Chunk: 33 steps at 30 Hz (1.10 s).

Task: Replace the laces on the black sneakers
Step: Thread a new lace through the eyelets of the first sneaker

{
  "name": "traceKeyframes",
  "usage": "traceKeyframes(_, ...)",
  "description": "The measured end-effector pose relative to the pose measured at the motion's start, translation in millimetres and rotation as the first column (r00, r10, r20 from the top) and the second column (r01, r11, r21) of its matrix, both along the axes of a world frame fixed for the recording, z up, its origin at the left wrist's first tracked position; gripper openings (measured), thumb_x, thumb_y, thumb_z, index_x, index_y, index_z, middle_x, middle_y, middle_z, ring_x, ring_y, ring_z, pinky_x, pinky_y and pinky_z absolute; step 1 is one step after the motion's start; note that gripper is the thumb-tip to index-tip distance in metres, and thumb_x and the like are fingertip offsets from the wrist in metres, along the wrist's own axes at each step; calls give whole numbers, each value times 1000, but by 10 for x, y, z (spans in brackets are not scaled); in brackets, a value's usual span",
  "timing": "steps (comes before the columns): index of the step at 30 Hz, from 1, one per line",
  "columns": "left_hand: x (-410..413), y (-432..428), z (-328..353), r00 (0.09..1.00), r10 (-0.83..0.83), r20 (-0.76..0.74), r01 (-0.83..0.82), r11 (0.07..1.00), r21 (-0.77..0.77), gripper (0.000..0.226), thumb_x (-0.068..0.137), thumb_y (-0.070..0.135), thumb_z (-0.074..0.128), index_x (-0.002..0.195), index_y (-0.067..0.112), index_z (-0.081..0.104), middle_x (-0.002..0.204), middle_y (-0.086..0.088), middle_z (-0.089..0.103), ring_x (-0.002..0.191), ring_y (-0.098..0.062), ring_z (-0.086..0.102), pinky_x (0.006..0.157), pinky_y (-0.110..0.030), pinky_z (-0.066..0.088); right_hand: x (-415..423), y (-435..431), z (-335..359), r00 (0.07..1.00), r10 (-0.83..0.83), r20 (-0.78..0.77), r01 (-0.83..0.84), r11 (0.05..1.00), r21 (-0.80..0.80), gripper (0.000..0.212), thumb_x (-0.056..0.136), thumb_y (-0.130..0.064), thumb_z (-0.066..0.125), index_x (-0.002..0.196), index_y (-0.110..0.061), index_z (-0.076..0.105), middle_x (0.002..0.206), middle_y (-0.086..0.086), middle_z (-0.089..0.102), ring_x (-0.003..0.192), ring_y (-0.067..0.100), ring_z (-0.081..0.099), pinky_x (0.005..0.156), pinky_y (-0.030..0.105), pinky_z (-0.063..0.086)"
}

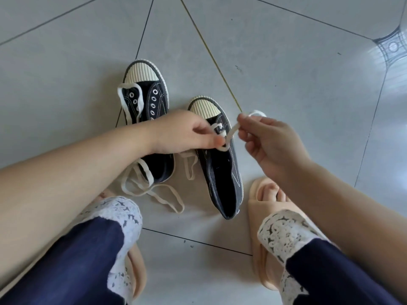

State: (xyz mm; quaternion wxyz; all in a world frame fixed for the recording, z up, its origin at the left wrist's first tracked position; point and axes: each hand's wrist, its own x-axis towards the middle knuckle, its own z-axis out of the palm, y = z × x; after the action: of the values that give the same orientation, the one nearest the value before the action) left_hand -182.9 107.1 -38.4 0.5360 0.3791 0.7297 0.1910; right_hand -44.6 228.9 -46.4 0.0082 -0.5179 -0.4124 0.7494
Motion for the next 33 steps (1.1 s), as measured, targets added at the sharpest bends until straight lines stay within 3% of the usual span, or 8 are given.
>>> traceKeyframes(9, 212, 87, -58, 972, 234, 25, -235, 952, 195, 29, 82, 34, 64, 66, 10, 68, 48, 8, 58, 42, 3, 45, 44, -7, 31, 26, -131, -9, 995, 97, -33, -98, 995, -13, 28, 75, -22, 72, 49, -21, 64, 56, -3, 51, 51, 6, 39, 42, 13, 33)
traceKeyframes(16, 145, -158, -84, 976, 187, -113, -173, 978, 119, 18, 77, 31, 68, 66, 17, 69, 65, -1, 67, 58, -13, 55, 61, -28, 43, -29, 203, 117, 979, -204, -12, 204, 979, -6, 20, 81, -12, 68, 66, -15, 55, 52, -6, 52, 42, 0, 49, 38, 10, 33)
traceKeyframes(19, 63, -211, -85, 945, 171, -278, -160, 985, 62, 29, 71, 46, 68, 87, 22, 65, 83, 10, 60, 77, -8, 52, 69, -22, 35, -39, 244, 151, 987, -158, -17, 158, 987, 15, 18, 80, -12, 69, 71, -15, 54, 51, -7, 55, 44, 0, 52, 38, 11, 32)
traceKeyframes(22, 18, -78, -1, 870, 302, -389, -216, 944, 250, 66, 67, 52, 68, 122, 20, 51, 106, 14, 44, 97, 0, 41, 75, -6, 27, -73, 105, 151, 998, -59, -27, 58, 998, -13, 16, 79, -14, 69, 70, -15, 55, 51, -7, 55, 44, 0, 52, 37, 10, 32)
traceKeyframes(24, 107, 74, 68, 919, 339, -201, -263, 908, 326, 63, 73, 41, 70, 126, 16, 48, 109, 14, 55, 96, 1, 51, 81, -3, 34, -95, 11, 145, 999, 8, -50, -9, 1000, -15, 19, 79, -15, 70, 66, -17, 56, 54, -5, 55, 46, 1, 50, 37, 11, 31)
traceKeyframes(27, 289, 205, 96, 897, 402, 185, -432, 886, 169, 38, 81, 19, 68, 115, 11, 53, 90, 3, 69, 76, -9, 66, 71, -14, 50, -83, -66, 121, 998, 52, -44, -52, 999, 4, 26, 76, -17, 72, 58, -19, 53, 60, -1, 53, 47, 4, 44, 37, 13, 28)
traceKeyframes(30, 320, 140, 95, 867, 416, 275, -454, 886, 92, 3, 85, 8, 62, 84, 7, 60, 54, 3, 62, 44, -19, 55, 40, -18, 43, -38, -46, 96, 999, 47, -4, -48, 999, -16, 22, 73, -19, 73, 63, -17, 54, 55, -5, 53, 47, 4, 40, 37, 13, 28)
traceKeyframes(33, 244, 7, 101, 817, 468, 338, -502, 865, 16, 7, 84, 6, 62, 78, 3, 58, 50, 2, 62, 34, -4, 45, 39, -12, 39, -28, 25, 78, 999, -30, 25, 32, 998, -53, 17, 76, -17, 72, 67, -16, 58, 57, -5, 52, 46, 3, 39, 37, 13, 28)
